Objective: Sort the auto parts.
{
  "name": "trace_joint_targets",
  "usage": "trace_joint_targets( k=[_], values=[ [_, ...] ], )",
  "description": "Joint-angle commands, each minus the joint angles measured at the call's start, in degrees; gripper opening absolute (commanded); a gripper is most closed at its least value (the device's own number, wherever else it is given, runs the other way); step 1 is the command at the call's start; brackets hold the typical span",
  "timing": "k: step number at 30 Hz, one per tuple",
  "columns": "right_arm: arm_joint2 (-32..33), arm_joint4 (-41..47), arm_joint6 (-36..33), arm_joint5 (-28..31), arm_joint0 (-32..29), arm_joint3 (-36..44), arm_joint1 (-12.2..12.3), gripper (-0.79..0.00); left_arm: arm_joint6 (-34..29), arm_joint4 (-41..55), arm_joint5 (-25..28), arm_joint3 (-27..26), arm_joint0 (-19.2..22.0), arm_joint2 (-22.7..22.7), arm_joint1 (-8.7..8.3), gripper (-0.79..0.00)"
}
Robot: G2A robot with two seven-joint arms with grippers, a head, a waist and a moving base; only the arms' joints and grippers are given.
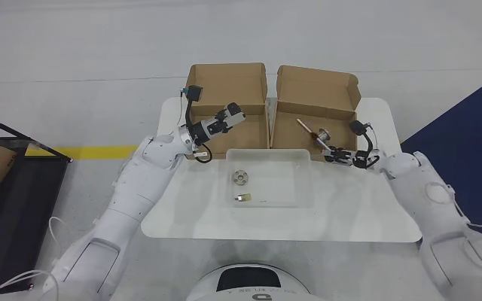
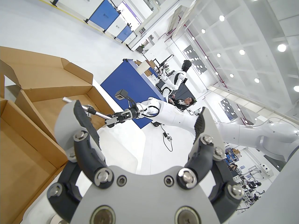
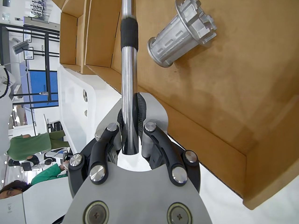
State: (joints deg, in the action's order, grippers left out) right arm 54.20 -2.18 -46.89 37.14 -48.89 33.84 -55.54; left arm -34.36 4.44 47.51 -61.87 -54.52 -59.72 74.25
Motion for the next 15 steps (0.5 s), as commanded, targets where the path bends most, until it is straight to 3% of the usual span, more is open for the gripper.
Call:
trace_joint_targets(
  k=[1, 4, 9, 15],
  values=[
    [0.1, -1.1, 0.2, -1.1, 0.2, 0.1, 0.1, -0.662, 0.0, 0.0, 0.0, 0.0, 0.0, 0.0, 0.00, 0.000],
    [0.7, -1.7, 0.7, -1.8, 0.2, 0.4, 0.4, -0.613, 0.0, 0.0, 0.0, 0.0, 0.0, 0.0, 0.00, 0.000],
    [2.9, -1.2, 2.2, -1.3, -0.7, 1.3, 1.3, -0.453, 0.0, 0.0, 0.0, 0.0, 0.0, 0.0, 0.00, 0.000],
    [6.1, -0.3, 2.8, 0.6, -3.7, 4.7, 2.9, -0.419, 0.0, 0.0, 0.0, 0.0, 0.0, 0.0, 0.00, 0.000]
  ],
)
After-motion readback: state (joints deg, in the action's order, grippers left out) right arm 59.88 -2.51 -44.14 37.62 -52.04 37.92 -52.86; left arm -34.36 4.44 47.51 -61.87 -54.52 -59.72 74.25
